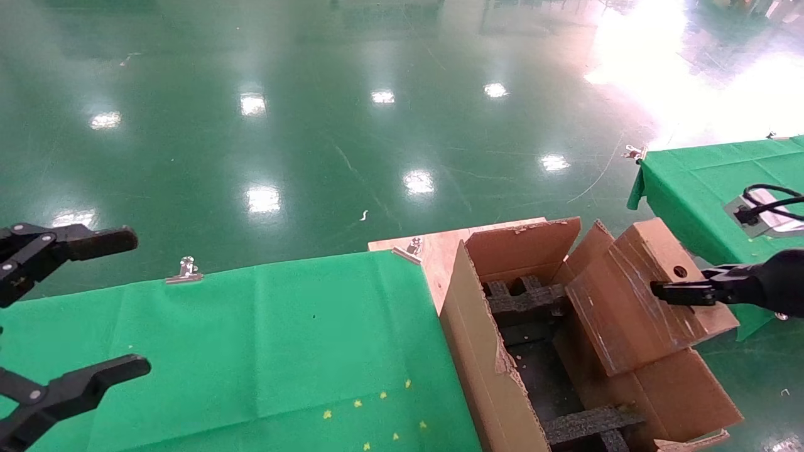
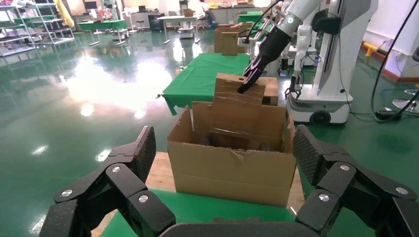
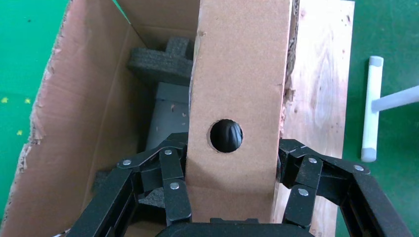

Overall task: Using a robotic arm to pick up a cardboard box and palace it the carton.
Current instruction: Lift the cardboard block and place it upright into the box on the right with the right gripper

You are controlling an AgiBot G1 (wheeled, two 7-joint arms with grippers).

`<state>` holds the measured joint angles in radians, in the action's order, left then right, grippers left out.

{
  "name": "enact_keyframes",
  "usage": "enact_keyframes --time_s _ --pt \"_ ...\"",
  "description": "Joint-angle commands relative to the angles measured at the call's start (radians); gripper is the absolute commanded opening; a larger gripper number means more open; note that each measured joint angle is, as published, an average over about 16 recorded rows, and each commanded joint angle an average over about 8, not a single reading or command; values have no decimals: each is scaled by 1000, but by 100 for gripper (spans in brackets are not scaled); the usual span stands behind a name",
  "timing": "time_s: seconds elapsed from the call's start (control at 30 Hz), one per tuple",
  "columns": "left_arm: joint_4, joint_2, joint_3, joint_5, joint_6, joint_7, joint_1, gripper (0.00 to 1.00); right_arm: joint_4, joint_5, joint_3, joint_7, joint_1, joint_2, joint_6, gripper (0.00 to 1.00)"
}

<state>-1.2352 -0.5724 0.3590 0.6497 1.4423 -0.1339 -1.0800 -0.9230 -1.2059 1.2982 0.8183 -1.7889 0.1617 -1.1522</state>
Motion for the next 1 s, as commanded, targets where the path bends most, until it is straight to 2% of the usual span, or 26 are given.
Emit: enact_keyframes --time_s 0.03,0.53,1.0 --pt "0 0 0 0 0 0 0 100 -11 4 9 16 16 -3 15 0" --pt "0 0 0 0 0 0 0 100 -75 -9 68 100 113 0 169 0" --pt "0 0 0 0 0 0 0 100 -19 5 103 94 184 78 257 0"
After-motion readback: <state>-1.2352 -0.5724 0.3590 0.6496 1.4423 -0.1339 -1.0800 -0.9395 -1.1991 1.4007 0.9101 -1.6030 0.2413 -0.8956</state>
